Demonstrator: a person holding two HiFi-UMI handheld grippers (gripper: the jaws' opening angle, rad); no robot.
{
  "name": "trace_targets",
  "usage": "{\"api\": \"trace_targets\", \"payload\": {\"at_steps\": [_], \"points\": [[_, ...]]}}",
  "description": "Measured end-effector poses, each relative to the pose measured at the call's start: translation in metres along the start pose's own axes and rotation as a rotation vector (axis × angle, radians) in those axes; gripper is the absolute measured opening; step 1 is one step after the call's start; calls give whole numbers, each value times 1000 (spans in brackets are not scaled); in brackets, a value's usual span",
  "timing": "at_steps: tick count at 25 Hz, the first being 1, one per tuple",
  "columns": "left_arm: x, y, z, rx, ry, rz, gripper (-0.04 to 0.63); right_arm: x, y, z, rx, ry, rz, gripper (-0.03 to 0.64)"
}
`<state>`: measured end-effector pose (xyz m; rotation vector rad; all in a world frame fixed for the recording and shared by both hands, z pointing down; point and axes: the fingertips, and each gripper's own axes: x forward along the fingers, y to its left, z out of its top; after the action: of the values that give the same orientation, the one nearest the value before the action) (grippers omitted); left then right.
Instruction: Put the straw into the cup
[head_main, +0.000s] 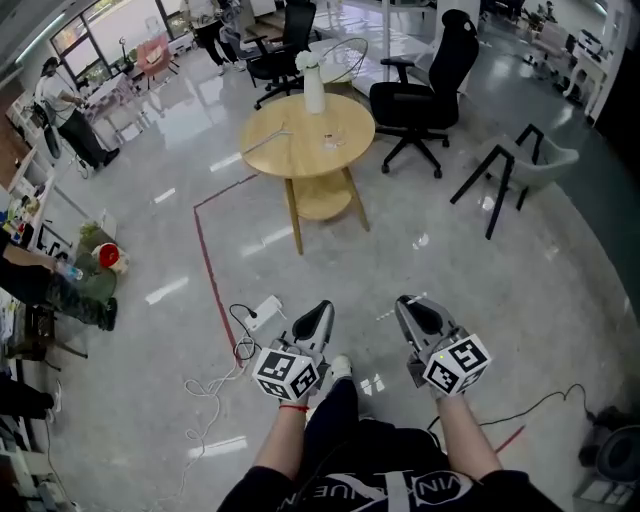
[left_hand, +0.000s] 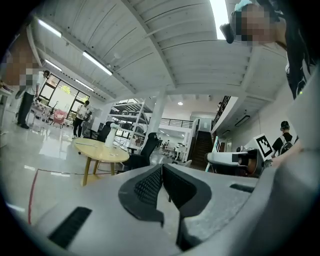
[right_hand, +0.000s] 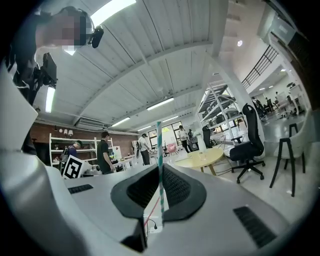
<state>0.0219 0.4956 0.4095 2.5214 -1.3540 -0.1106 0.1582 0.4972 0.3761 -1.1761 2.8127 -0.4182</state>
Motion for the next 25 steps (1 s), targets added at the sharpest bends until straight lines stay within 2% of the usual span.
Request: {"api": "trace_targets", "payload": {"at_steps": [6, 16, 25], "points": [[47, 55, 9, -22, 6, 9, 14, 62, -37, 7, -14, 29, -2, 21], [120, 138, 38, -23, 26, -17, 14, 159, -89, 23, 29, 22, -24, 21], [161, 187, 50, -30, 32, -44, 14, 211, -117, 33, 43, -4, -49, 21]]}}
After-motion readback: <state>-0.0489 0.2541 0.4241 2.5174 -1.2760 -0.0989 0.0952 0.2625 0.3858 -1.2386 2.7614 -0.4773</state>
